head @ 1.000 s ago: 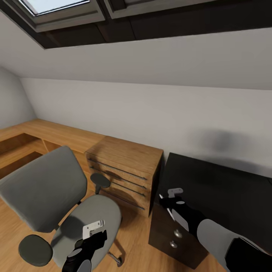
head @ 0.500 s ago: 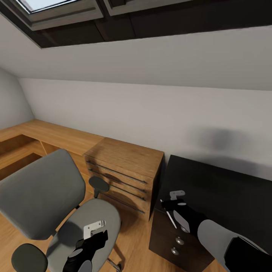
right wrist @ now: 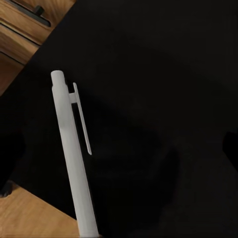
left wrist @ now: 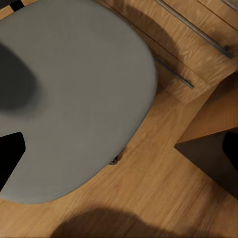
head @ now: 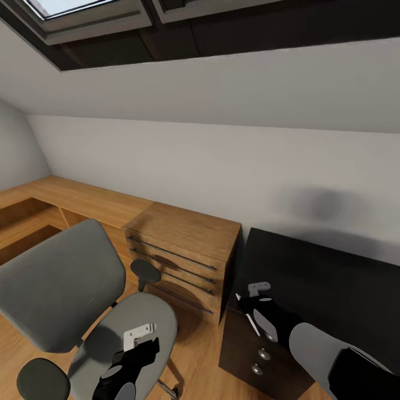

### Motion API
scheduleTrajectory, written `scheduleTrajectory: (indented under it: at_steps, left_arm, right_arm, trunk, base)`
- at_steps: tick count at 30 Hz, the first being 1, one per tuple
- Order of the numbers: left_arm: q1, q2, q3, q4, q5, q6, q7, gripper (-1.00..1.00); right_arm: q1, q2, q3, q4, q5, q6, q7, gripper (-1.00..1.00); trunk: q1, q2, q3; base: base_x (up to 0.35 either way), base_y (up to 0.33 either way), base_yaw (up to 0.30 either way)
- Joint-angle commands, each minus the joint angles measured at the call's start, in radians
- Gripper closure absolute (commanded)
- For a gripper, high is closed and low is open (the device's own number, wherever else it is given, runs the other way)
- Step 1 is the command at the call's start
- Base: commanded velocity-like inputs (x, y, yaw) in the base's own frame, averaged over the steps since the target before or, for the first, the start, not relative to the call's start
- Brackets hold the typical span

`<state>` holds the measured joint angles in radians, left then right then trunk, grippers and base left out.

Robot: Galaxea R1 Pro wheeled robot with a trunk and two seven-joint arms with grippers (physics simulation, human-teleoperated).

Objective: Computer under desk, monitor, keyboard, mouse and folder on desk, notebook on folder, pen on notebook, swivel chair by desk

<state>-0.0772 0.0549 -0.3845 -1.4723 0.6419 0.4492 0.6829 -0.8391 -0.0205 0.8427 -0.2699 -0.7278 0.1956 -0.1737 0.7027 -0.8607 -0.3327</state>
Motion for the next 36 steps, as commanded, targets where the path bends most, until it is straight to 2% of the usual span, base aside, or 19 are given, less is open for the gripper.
scheduleTrajectory:
  at_steps: [1, 18, 36]
  left_arm:
    - [-0.001, 0.001, -0.003, -0.002, 0.007, 0.002, 0.009, -1.00]
    - [-0.001, 0.000, -0.007, -0.002, 0.007, 0.002, 0.009, -1.00]
    - [-0.001, 0.000, -0.007, -0.018, 0.008, 0.003, 0.010, -1.00]
  right_arm:
    - [-0.001, -0.001, 0.009, -0.004, -0.007, 0.006, -0.007, -1.00]
    - [0.000, 0.001, 0.011, -0.007, -0.007, 0.038, -0.008, -1.00]
    - [0.000, 0.007, 0.018, -0.021, -0.006, 0.030, -0.007, -1.00]
  trunk:
    - [0.000, -0.001, -0.001]
    - [0.000, -0.001, -0.001]
    - [0.000, -0.001, -0.001]
  base:
    - [0.000, 0.000, 0.000]
    - [0.000, 0.000, 0.000]
    - [0.000, 0.000, 0.000]
